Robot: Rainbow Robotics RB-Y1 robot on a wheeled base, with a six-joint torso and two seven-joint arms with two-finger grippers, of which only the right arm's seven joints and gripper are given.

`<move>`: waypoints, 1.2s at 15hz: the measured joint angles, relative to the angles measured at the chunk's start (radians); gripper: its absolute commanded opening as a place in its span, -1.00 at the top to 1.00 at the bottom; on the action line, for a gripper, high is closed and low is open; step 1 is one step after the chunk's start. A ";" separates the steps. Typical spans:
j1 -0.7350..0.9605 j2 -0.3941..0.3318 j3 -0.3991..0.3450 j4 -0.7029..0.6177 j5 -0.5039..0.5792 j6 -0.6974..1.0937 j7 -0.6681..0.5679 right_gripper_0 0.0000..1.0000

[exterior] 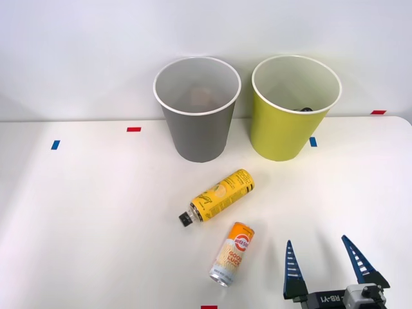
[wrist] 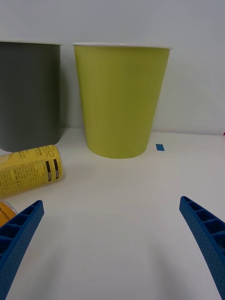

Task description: Put cans in the gray bin, plastic bottles in the light green bin

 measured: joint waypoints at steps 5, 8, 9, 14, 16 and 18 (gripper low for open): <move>0.129 0.000 0.034 -0.001 -0.024 -0.004 0.103 -1.00; 0.199 0.001 0.072 -0.001 -0.035 -0.004 0.114 -1.00; 0.214 0.000 0.083 -0.001 -0.037 -0.004 0.119 -1.00; 0.242 -0.013 0.114 -0.001 -0.041 0.004 0.135 -1.00; 0.243 -0.014 0.116 -0.001 -0.042 0.004 0.136 -1.00; 0.244 -0.014 0.116 -0.001 -0.042 0.004 0.136 -1.00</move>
